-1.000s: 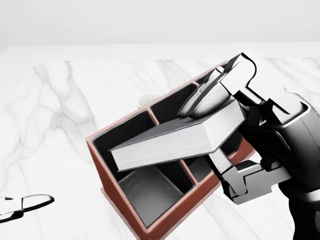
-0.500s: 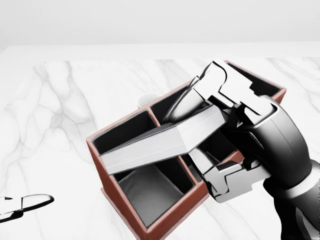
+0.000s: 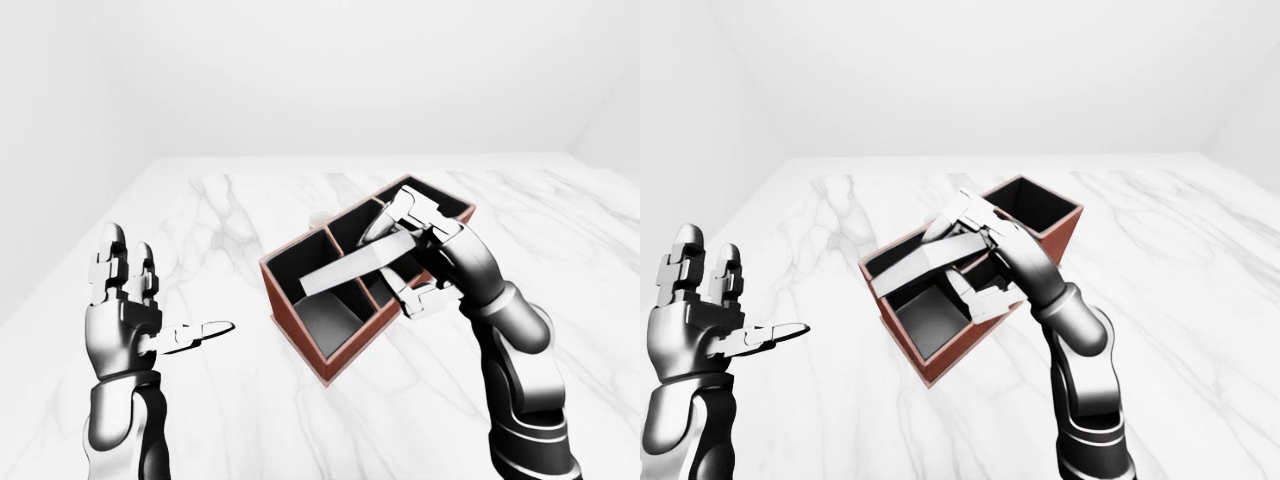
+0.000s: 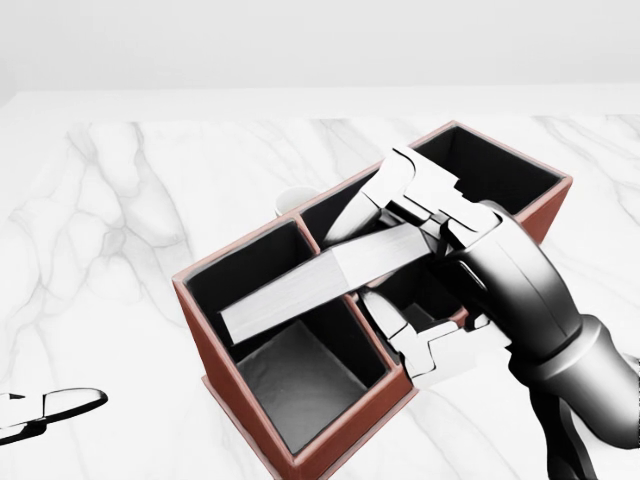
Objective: Pick up the book and place it in the left compartment of the caddy.
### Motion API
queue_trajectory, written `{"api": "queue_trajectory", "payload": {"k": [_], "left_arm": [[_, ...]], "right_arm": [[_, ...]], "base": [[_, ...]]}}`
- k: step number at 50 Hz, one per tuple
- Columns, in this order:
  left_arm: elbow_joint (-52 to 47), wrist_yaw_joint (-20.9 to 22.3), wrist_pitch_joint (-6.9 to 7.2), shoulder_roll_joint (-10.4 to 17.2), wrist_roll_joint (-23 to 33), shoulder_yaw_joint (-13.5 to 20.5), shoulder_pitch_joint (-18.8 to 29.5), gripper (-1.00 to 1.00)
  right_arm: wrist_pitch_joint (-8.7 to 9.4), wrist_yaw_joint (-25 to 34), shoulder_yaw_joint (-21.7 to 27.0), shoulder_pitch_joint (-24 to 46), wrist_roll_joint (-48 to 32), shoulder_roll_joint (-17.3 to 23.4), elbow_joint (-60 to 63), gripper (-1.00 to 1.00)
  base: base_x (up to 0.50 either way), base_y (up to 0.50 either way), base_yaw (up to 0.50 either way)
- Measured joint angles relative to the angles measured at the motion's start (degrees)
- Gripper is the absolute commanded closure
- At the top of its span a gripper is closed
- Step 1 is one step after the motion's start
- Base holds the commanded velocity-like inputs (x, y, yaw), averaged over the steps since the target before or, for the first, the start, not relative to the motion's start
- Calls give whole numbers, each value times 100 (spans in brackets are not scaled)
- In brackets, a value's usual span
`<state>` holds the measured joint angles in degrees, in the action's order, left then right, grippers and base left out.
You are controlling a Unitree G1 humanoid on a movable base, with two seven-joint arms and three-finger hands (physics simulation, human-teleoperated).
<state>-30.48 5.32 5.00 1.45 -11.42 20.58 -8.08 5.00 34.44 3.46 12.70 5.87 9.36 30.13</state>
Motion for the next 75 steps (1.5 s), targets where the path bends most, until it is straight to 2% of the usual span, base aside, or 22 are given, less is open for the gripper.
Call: {"api": "queue_trajectory", "payload": {"k": [75], "left_arm": [[-8, 3, 0, 2, 15, -21, 7, -100]], "right_arm": [[0, 74, -380, 166, -1489, -180, -1120, 100]], "base": [[0, 0, 0]]}}
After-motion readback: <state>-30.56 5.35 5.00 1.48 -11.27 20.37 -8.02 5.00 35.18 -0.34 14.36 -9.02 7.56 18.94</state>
